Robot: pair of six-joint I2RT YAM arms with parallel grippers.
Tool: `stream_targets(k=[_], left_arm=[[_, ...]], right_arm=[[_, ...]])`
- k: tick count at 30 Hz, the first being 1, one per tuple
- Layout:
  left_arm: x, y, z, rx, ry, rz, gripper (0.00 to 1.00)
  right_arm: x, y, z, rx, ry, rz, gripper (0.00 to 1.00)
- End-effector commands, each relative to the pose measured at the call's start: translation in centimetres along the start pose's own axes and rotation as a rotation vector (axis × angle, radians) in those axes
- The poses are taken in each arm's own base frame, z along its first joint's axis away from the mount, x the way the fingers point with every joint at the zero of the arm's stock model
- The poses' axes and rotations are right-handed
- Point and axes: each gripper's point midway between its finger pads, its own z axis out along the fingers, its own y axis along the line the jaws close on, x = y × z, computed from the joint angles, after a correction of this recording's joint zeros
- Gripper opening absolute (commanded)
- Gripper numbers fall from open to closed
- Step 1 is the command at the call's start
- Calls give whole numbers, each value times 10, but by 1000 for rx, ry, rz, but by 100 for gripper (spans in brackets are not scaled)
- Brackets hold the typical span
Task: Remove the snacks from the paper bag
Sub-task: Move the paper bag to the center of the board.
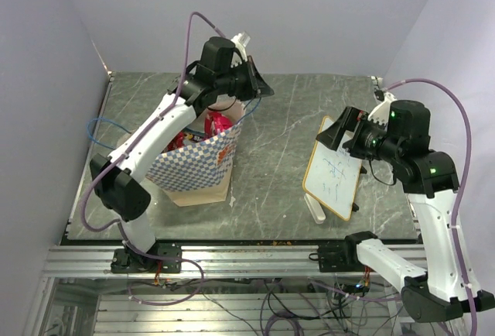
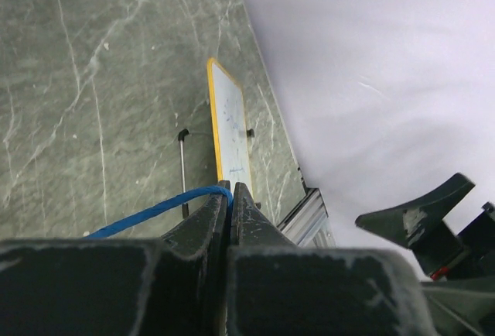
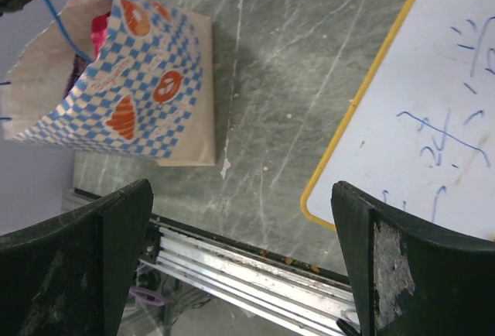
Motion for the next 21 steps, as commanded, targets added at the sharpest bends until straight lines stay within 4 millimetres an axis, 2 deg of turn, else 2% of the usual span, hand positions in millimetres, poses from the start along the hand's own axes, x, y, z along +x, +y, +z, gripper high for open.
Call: stream_targets(k=[1,5,9,15,18,21], left_arm=[[-43,-74,-14,217,-126,82,7],[-44,-67,-27,150,-123,139,8],[-37,-52,-55,52,-122,186,24],[-33,-25,-121,-108,-161,226,60],[-36,-16,-161,-202,-211,256,70],[-37,-8,-200,-295,-261,280,77]], right_arm=[[-1,17,10,-102,21,25,100],[1,30,19,-183,56,29,100],[-1,43,27,-264,72,32,100],[-5,61,45,-385,106,62,100],[-7,73,56,-443,121,81,100],[-8,94,69,-484,138,68,99]])
